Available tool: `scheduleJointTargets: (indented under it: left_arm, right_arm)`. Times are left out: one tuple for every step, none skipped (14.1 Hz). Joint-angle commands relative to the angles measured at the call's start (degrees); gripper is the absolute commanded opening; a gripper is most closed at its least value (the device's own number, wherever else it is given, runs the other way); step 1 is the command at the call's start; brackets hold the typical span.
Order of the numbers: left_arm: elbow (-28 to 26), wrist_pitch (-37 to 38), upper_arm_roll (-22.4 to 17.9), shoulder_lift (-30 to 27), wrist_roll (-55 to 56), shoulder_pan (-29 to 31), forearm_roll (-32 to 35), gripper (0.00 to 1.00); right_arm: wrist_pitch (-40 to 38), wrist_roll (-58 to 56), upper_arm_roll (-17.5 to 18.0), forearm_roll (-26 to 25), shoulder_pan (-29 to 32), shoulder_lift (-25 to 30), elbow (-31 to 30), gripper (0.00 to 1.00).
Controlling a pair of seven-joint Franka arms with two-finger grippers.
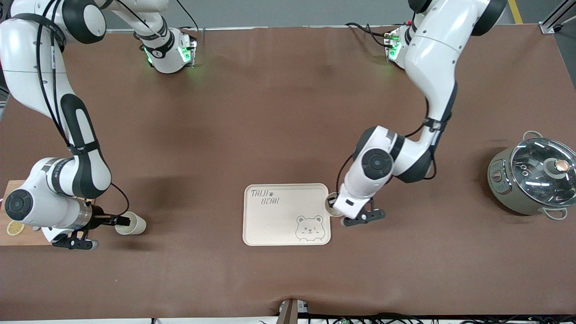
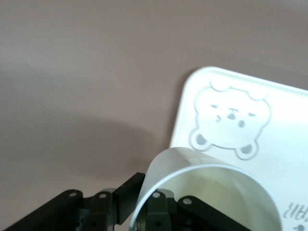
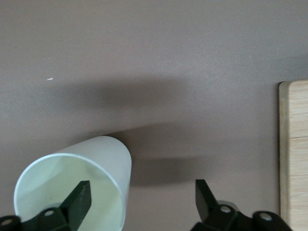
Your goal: Place white IKEA cup upright on tray with both arms
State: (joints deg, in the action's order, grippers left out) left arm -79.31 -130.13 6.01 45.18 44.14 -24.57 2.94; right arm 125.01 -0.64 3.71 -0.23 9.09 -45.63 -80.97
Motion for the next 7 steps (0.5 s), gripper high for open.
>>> scheduleJointTargets:
  left_arm:
    - [5.56,1.2,-0.82,3.06,3.14,-2.84,-0.04,0.0]
    - [6.52,1.11,-0.82,3.94,3.84,-3.46,-0.04,0.0]
    - [7.32,0.68,-0.91,4.82,4.63,-4.16,-0.04,0.0]
    - [7.76,0.59,-0.91,5.61,4.82,-4.69,-0.04,0.0]
    - [7.85,0.41,-1.0,5.96,4.82,-4.95,-0.04,0.0]
    - [7.85,-0.03,-1.0,6.4,4.91,-4.96,-0.04,0.0]
    - [7.85,-0.47,-1.0,6.67,4.91,-5.04,0.04,0.0]
  right_arm:
    - [-0.11,0.03,0.07,0.4,-0.3,0.36,-0.24,0.69]
    - [-0.2,-0.06,0.07,0.4,-0.38,0.36,-0.24,0.55]
    - [-0.72,-0.06,0.07,0.4,-0.47,0.36,-0.24,0.41]
    - [-2.21,0.03,0.07,0.49,-0.47,0.36,-0.07,0.32]
    - [-3.35,0.03,0.07,0.75,-0.47,0.45,0.02,0.23]
    - [-3.8,0.11,0.16,0.84,-0.47,0.45,0.02,0.16]
    - [-4.67,0.12,0.25,0.93,-0.47,0.45,0.02,0.06]
